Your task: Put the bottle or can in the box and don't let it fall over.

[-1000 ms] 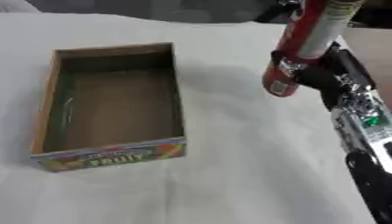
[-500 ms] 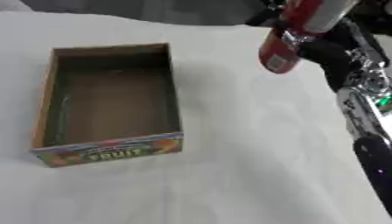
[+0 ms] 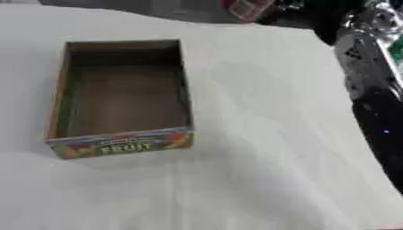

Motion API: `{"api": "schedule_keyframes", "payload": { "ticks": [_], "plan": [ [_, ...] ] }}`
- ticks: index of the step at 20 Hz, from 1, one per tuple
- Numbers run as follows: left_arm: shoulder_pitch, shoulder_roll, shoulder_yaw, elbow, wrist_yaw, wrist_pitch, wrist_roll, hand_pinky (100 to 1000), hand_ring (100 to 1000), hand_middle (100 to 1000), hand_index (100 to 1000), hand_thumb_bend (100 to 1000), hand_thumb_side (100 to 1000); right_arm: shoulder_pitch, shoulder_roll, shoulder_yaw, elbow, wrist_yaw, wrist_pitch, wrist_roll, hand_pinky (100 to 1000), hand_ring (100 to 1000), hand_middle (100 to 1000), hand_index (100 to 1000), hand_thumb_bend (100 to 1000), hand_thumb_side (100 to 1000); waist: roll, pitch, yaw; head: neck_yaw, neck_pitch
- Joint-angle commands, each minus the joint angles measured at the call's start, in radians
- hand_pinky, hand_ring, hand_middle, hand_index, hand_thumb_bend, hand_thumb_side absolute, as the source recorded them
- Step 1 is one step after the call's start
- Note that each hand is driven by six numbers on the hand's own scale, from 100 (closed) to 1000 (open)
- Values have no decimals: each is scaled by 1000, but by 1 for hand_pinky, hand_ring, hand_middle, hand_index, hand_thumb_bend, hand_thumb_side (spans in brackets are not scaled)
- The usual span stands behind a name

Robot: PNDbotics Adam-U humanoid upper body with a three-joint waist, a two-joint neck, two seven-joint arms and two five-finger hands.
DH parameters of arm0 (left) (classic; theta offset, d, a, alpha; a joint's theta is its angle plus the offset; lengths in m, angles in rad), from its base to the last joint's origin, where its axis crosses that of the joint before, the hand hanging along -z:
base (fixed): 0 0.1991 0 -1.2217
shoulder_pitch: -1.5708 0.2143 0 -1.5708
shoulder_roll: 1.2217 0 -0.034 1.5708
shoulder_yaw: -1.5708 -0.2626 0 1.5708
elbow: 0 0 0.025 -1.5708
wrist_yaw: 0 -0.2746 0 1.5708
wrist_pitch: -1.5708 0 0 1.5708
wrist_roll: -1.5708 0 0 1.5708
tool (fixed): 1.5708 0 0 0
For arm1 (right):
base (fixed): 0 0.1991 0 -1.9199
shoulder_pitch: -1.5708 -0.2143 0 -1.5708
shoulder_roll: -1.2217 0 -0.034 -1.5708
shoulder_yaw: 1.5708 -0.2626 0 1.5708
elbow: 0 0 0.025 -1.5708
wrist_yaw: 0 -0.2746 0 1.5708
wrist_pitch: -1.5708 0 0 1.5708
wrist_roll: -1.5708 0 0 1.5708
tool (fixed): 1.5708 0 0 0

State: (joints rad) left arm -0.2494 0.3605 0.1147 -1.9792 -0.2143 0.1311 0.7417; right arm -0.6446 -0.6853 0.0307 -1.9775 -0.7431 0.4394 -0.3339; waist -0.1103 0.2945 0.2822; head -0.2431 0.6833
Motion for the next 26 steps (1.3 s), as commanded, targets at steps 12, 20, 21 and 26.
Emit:
{"api": "schedule_keyframes", "payload": {
  "ticks": [12,20,21,26],
  "plan": [
    [-26,5,29,-21,-6,-30,137,861,903,740,783,100,676,-114,84,133,32,72,92,33,1000,1000,834,693,100,140,-27,-18,126,-125,-32],
    [-28,-28,46,-21,-8,-36,165,862,902,737,781,100,672,-107,129,194,88,118,124,57,1000,1000,828,687,100,161,-11,-15,147,-140,-96],
    [-28,-30,47,-21,-8,-37,165,862,901,737,781,100,672,-103,136,202,96,126,127,63,1000,1000,827,686,100,165,-9,-16,146,-152,-102],
    [-18,-38,56,-21,-11,-37,165,861,899,735,781,100,669,-89,157,236,134,167,139,85,1000,1000,819,681,100,166,7,-23,142,-209,-97]
  ]
}}
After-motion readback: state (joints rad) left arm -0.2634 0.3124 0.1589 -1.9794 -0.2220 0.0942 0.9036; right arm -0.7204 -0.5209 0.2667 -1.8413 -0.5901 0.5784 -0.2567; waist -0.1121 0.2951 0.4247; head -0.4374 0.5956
